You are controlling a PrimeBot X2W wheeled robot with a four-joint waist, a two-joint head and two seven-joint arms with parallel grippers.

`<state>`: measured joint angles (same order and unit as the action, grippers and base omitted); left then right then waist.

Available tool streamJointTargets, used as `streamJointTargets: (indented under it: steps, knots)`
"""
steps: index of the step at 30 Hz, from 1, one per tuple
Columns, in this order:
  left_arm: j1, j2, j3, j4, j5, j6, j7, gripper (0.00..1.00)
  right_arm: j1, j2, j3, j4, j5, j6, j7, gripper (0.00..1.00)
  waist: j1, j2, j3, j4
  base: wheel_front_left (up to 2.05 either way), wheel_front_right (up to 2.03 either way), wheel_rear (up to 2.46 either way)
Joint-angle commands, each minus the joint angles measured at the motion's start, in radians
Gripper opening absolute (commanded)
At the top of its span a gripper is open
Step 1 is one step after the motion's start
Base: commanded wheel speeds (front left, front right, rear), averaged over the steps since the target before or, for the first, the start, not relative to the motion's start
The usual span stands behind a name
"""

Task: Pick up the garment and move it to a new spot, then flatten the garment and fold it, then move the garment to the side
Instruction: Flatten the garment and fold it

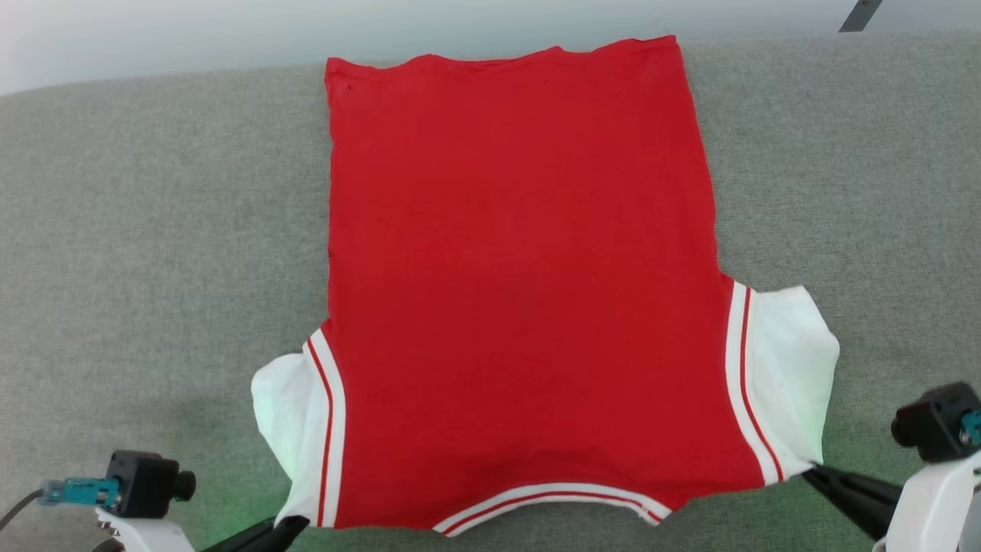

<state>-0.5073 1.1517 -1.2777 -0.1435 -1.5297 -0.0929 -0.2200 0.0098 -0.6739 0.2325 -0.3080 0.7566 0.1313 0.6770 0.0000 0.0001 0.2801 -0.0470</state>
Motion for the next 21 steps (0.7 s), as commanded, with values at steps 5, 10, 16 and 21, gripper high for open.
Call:
streamJointTargets:
  steps: [5, 10, 16, 21]
  knots:
    - [0.026, -0.039, 0.021, 0.019, -0.023, 0.012, -0.026, 0.00, 0.041, 0.050, -0.031, -0.038, -0.044, -0.001, 0.036, 0.00, 0.0000, -0.0001, 0.002, -0.003, 0.00, 0.00, 0.00]
    - [0.044, -0.123, 0.045, 0.103, -0.048, -0.005, -0.035, 0.00, -0.025, 0.099, 0.015, 0.026, -0.086, -0.001, 0.025, 0.00, 0.0000, -0.0001, 0.011, -0.008, 0.00, 0.00, 0.00]
    - [0.046, -0.218, 0.063, 0.258, -0.048, -0.021, -0.039, 0.00, -0.097, 0.110, 0.098, 0.175, -0.166, -0.001, -0.023, 0.00, 0.0000, -0.0001, 0.027, 0.001, 0.00, 0.00, 0.00]
    - [0.046, -0.282, 0.085, 0.349, -0.042, -0.027, -0.040, 0.00, -0.127, 0.113, 0.159, 0.281, -0.195, -0.001, -0.071, 0.00, 0.0000, -0.0001, 0.038, 0.003, 0.00, 0.00, 0.00]
